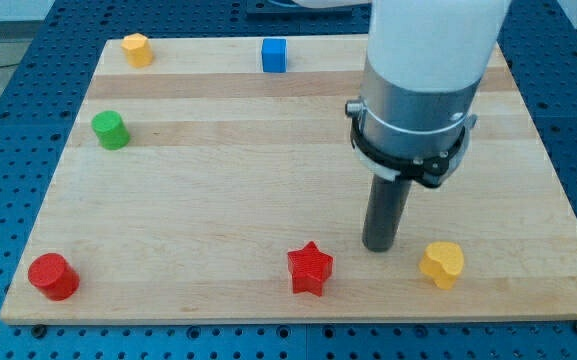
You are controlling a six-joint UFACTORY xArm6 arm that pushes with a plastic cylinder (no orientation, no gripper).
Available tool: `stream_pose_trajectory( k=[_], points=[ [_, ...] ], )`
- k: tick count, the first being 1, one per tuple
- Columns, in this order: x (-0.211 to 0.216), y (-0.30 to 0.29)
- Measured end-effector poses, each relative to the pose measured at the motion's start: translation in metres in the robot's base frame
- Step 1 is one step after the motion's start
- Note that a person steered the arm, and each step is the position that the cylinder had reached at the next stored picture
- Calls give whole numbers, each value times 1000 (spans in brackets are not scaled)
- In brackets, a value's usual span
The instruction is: Move blue triangle at center right
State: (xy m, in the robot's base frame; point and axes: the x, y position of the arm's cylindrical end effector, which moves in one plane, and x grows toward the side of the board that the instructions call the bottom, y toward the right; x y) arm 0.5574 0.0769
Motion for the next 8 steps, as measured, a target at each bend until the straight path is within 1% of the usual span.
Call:
stream_pose_trajectory(
  k=[1,3,4,5,6,8],
  points=[
    [17,32],
    [20,120],
    [20,143],
    [11,96],
    [-31,57],
    [-177,34]
  ],
)
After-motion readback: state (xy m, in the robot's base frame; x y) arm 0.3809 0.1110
